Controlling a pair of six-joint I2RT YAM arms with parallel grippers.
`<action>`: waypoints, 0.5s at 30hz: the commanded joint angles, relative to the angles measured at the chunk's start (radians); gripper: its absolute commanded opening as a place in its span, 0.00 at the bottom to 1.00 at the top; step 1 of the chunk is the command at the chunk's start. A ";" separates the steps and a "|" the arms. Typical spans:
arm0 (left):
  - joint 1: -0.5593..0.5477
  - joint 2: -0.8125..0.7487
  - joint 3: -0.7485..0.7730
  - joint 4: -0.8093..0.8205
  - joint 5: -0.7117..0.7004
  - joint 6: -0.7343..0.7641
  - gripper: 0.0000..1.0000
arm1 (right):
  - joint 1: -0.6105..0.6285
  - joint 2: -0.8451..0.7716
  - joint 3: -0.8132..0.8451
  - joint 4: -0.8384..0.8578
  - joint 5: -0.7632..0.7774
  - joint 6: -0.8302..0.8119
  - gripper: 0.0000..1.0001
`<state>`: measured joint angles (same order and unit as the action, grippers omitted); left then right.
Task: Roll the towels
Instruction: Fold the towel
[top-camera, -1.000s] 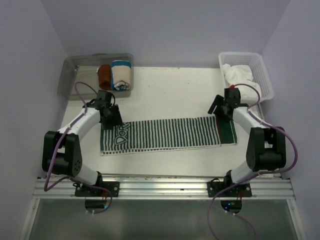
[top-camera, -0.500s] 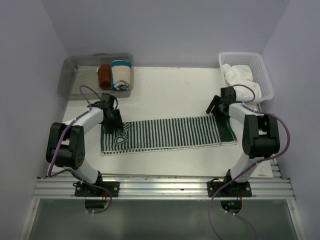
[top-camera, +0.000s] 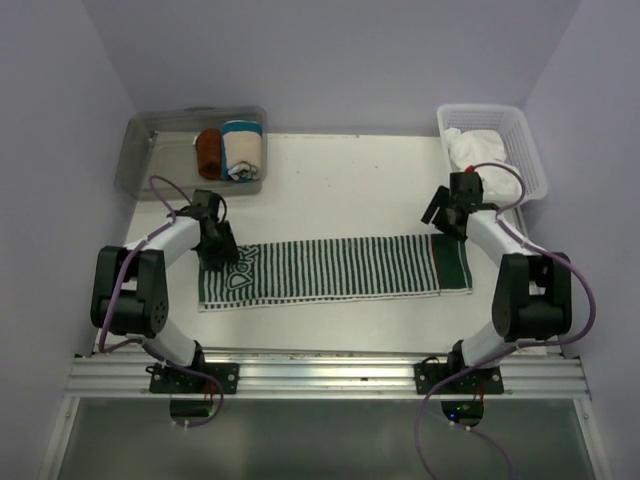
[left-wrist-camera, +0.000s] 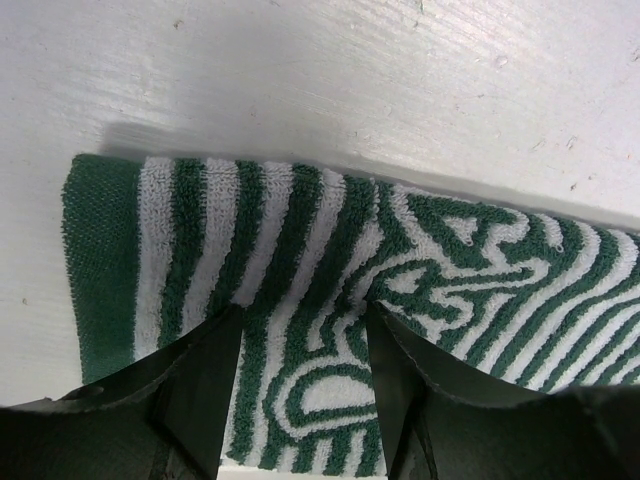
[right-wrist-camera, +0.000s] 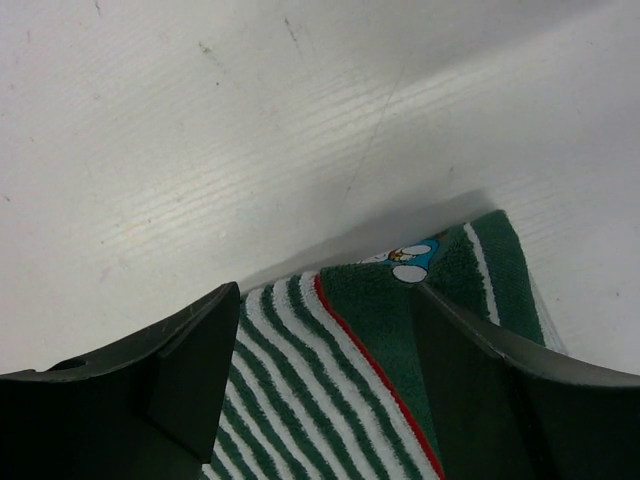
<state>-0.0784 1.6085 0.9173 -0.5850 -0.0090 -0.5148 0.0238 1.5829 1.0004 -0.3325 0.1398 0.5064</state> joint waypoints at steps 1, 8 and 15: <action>0.012 0.008 -0.014 0.027 -0.019 -0.008 0.57 | -0.018 0.034 0.026 -0.034 0.061 -0.028 0.73; 0.012 0.005 -0.008 0.016 -0.035 -0.004 0.56 | -0.019 0.201 0.032 -0.016 0.041 -0.002 0.72; 0.037 -0.009 -0.014 -0.003 -0.069 0.002 0.57 | -0.019 0.192 -0.009 0.007 0.038 0.011 0.73</action>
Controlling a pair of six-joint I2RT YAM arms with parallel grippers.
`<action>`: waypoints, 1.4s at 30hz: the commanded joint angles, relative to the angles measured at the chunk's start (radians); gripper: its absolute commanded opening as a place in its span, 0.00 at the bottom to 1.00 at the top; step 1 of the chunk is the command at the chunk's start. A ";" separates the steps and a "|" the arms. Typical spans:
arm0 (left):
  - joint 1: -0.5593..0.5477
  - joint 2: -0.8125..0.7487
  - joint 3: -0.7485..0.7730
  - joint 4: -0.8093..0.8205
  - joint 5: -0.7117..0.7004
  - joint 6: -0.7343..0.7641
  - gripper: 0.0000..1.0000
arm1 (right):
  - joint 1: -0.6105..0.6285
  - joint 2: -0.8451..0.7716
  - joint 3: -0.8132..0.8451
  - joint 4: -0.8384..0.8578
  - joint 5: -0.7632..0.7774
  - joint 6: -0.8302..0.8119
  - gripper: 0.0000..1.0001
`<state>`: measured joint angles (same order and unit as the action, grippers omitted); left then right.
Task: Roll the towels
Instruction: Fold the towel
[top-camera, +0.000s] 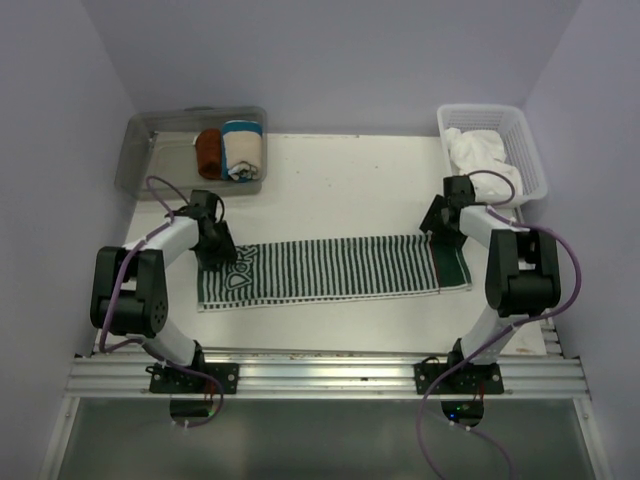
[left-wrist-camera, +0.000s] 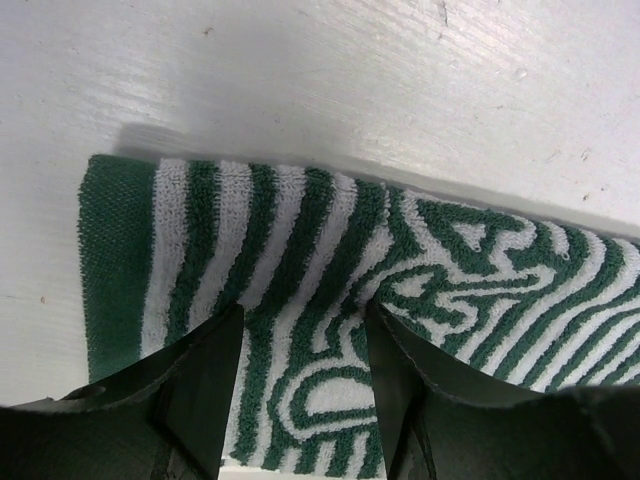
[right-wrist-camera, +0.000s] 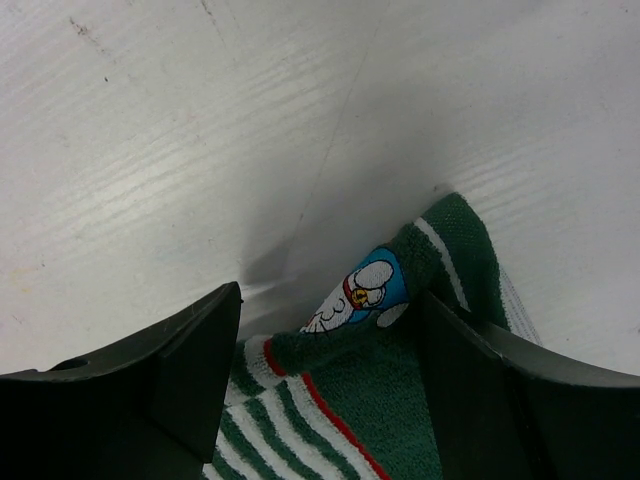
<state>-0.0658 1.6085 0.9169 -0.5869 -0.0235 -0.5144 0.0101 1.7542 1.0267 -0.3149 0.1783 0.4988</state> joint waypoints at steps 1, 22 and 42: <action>0.027 -0.007 -0.012 -0.001 -0.053 0.002 0.57 | -0.006 0.015 -0.040 -0.010 0.000 0.020 0.73; 0.133 -0.148 0.111 -0.085 -0.115 0.033 0.54 | 0.197 -0.237 -0.176 -0.084 -0.001 0.063 0.74; 0.034 -0.186 0.036 -0.064 -0.018 0.027 0.56 | -0.065 -0.381 -0.329 -0.261 -0.155 0.075 0.62</action>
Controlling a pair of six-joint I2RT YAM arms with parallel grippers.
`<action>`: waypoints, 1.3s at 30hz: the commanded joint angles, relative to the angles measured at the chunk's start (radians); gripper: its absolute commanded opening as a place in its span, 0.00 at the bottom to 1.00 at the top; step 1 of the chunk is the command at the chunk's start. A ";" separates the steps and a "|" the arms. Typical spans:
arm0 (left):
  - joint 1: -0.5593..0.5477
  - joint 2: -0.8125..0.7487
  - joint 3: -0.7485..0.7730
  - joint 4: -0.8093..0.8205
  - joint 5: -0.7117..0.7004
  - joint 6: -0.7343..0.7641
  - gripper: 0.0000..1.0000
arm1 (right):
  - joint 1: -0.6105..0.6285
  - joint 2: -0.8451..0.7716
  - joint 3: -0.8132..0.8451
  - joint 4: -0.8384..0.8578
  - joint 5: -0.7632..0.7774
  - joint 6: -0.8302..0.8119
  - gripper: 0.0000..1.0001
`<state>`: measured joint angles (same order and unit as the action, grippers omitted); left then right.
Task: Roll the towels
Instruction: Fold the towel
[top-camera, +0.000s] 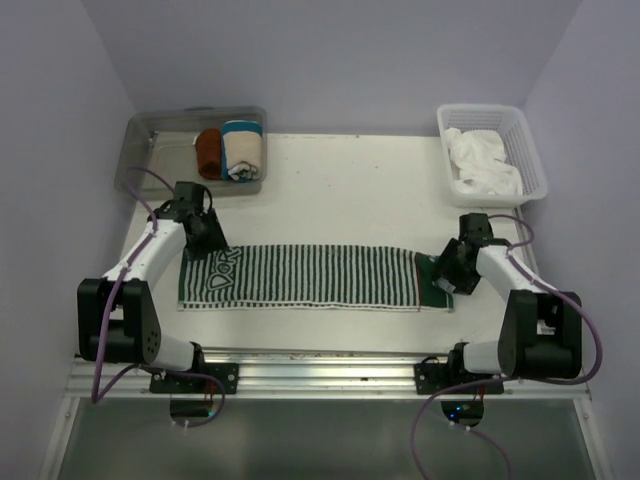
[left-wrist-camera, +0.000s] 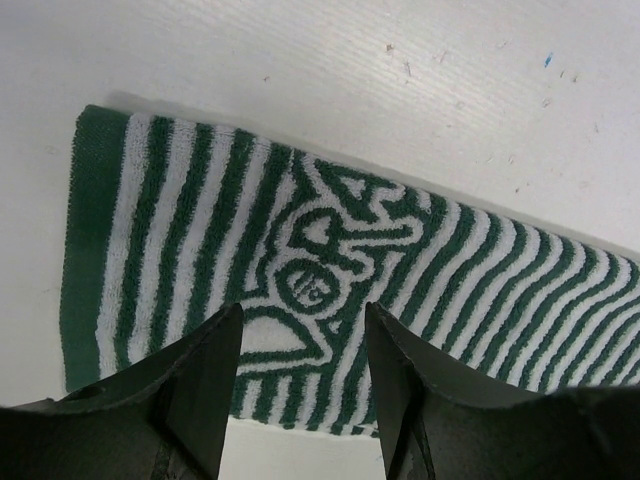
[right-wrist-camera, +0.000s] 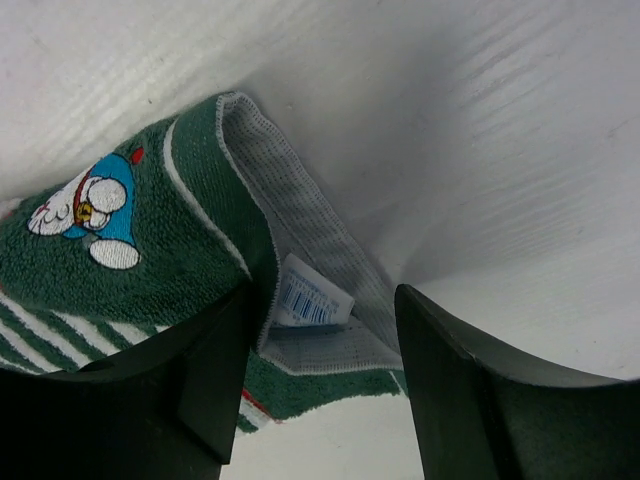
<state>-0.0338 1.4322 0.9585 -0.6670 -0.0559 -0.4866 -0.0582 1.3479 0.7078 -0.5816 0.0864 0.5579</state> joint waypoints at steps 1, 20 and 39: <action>0.003 -0.004 -0.006 0.018 0.013 0.002 0.56 | 0.001 0.039 -0.016 0.012 -0.065 0.019 0.61; 0.002 0.019 -0.010 0.037 0.027 0.010 0.56 | 0.003 -0.170 0.018 -0.049 0.067 -0.021 0.59; 0.002 0.013 -0.038 0.050 0.037 0.008 0.56 | 0.003 0.053 -0.042 0.077 -0.031 -0.036 0.42</action>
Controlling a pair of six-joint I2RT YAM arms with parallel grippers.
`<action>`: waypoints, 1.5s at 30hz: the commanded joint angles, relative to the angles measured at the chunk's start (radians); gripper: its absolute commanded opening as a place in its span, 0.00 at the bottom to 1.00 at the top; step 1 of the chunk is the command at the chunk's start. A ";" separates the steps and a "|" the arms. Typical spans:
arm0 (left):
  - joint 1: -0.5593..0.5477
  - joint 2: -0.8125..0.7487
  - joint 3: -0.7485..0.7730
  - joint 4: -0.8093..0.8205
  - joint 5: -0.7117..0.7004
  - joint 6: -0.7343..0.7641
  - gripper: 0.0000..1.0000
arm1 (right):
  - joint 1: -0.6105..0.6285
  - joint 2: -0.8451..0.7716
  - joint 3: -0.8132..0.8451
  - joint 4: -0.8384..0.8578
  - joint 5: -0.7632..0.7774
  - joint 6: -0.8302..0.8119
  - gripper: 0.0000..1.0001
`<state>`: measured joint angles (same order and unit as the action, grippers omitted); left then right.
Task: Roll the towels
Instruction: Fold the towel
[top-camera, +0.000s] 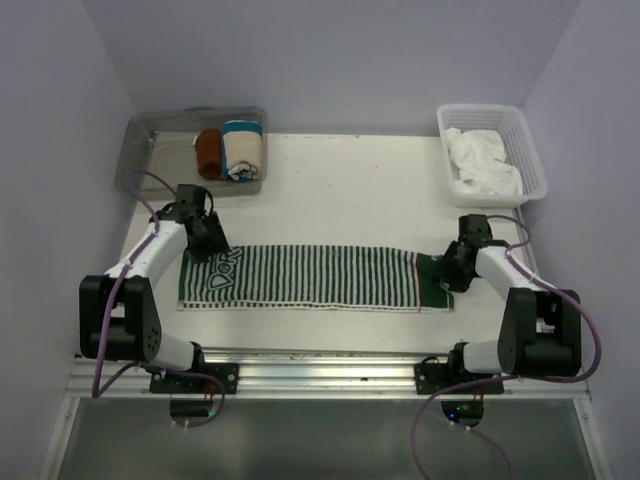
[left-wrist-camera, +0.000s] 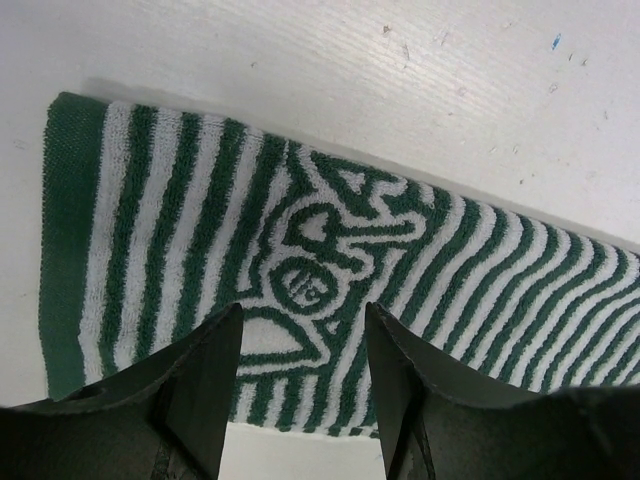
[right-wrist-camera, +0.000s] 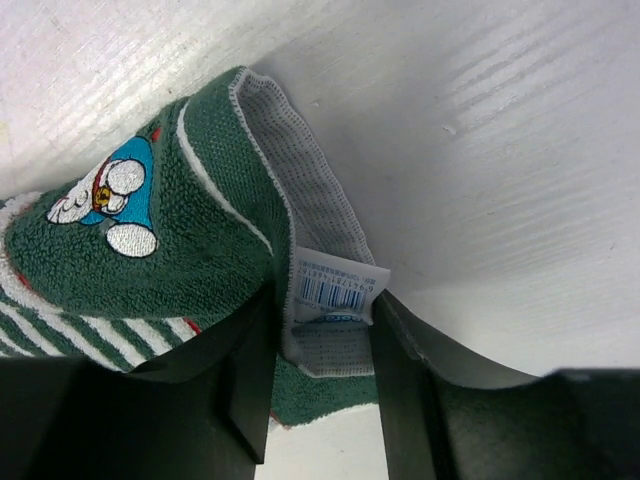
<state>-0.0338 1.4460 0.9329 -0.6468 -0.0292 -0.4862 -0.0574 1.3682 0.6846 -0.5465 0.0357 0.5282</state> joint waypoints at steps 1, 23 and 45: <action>0.002 0.001 -0.013 0.030 0.009 0.008 0.56 | 0.002 0.043 -0.016 0.045 0.023 -0.008 0.38; 0.003 0.033 -0.017 0.049 0.023 0.008 0.56 | 0.177 -0.228 0.116 -0.131 0.173 -0.016 0.00; -0.101 0.062 -0.108 0.098 0.075 -0.051 0.56 | 0.251 -0.227 0.227 -0.135 0.138 0.058 0.00</action>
<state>-0.0982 1.4879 0.8494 -0.6033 0.0109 -0.5053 0.2379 1.1450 0.8524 -0.6884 0.1825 0.5865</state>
